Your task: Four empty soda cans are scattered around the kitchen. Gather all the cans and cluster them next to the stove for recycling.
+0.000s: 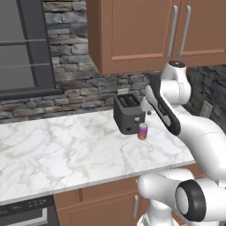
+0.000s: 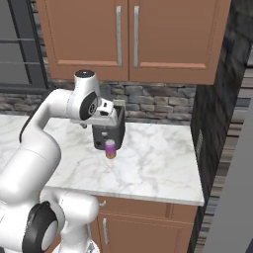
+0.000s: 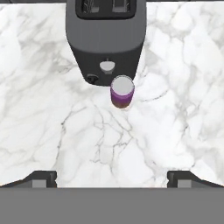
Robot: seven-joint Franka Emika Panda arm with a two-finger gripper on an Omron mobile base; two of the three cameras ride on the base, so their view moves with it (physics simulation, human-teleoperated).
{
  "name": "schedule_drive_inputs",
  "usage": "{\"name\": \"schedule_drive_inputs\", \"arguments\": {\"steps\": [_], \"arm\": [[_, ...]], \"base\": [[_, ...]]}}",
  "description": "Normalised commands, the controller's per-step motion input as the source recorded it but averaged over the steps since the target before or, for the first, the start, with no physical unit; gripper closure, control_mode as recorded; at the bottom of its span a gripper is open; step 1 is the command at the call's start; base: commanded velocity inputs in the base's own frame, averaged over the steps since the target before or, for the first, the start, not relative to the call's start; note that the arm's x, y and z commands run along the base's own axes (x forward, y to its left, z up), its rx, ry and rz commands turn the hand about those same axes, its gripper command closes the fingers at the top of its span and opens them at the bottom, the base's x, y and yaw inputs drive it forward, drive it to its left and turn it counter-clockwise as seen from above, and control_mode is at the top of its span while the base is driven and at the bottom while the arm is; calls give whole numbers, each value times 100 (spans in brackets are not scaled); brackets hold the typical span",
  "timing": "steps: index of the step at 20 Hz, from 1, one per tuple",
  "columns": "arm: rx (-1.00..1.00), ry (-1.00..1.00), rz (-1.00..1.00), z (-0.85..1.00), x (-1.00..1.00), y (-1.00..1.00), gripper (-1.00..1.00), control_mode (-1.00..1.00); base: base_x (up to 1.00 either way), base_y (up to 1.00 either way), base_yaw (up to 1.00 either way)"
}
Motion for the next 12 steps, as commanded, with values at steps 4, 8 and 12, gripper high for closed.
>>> {"name": "schedule_drive_inputs", "arguments": {"steps": [4,8,12], "arm": [[0,0,0,-30,19,-3,-100,-100],[0,0,0,-31,18,0,-100,-100],[0,0,0,-30,18,0,-100,-100]], "base": [[0,0,0],[0,0,0],[0,0,0]]}}
